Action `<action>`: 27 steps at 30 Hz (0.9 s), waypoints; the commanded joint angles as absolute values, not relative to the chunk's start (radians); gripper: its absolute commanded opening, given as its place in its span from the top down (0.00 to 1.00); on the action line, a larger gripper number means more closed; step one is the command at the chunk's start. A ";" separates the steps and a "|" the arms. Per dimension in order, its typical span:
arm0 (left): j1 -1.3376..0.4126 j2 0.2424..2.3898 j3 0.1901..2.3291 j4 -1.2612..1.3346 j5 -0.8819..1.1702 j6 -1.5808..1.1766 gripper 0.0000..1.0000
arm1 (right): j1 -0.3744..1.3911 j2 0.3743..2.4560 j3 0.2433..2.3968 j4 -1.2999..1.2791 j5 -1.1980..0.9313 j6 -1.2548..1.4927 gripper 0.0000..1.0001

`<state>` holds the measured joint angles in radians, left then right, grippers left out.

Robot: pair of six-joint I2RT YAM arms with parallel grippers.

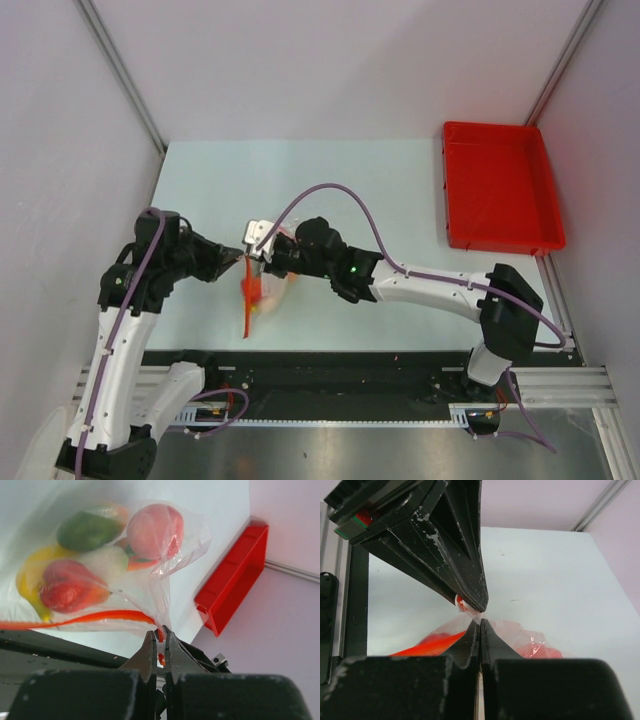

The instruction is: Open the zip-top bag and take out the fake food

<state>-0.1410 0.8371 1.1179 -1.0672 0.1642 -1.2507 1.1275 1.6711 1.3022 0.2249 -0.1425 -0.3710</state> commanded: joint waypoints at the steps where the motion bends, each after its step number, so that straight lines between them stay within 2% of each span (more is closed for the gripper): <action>1: -0.115 0.845 1.080 -1.149 -0.009 -1.407 1.00 | 1.062 1.509 1.298 0.474 -0.112 -0.337 1.00; 5: -0.114 0.906 1.143 -1.068 0.073 -1.290 1.00 | 1.052 1.517 1.296 0.450 -0.173 -0.307 1.00; 6: -0.114 0.928 1.170 -1.011 0.095 -1.188 1.00 | 1.042 1.526 1.304 0.437 -0.201 -0.301 1.00; 9: -0.115 1.023 1.334 -1.086 0.078 -1.082 1.00 | 1.017 1.555 1.310 0.404 -0.267 -0.258 1.00; 12: -0.115 1.093 1.471 -1.138 0.071 -0.976 1.00 | 0.987 1.600 1.364 0.295 -0.365 -0.247 0.84; 13: -0.117 1.106 1.509 -1.144 0.077 -0.953 1.00 | 0.982 1.618 1.385 0.250 -0.392 -0.248 0.74; 15: -0.121 1.124 1.525 -1.158 0.095 -0.911 1.00 | 0.971 1.629 1.388 0.255 -0.394 -0.244 0.67; 18: -0.127 1.115 1.516 -1.158 0.106 -0.887 1.00 | 0.939 1.672 1.427 0.256 -0.465 -0.224 0.63; 21: -0.127 1.086 1.493 -1.129 0.117 -0.873 1.00 | 0.922 1.707 1.456 0.301 -0.589 -0.164 0.42; 22: -0.127 1.089 1.502 -1.134 0.115 -0.871 1.00 | 0.923 1.715 1.460 0.310 -0.618 -0.161 0.31; 27: -0.140 1.097 1.523 -1.120 0.135 -0.874 1.00 | 0.980 1.723 1.434 0.316 -0.608 -0.169 0.18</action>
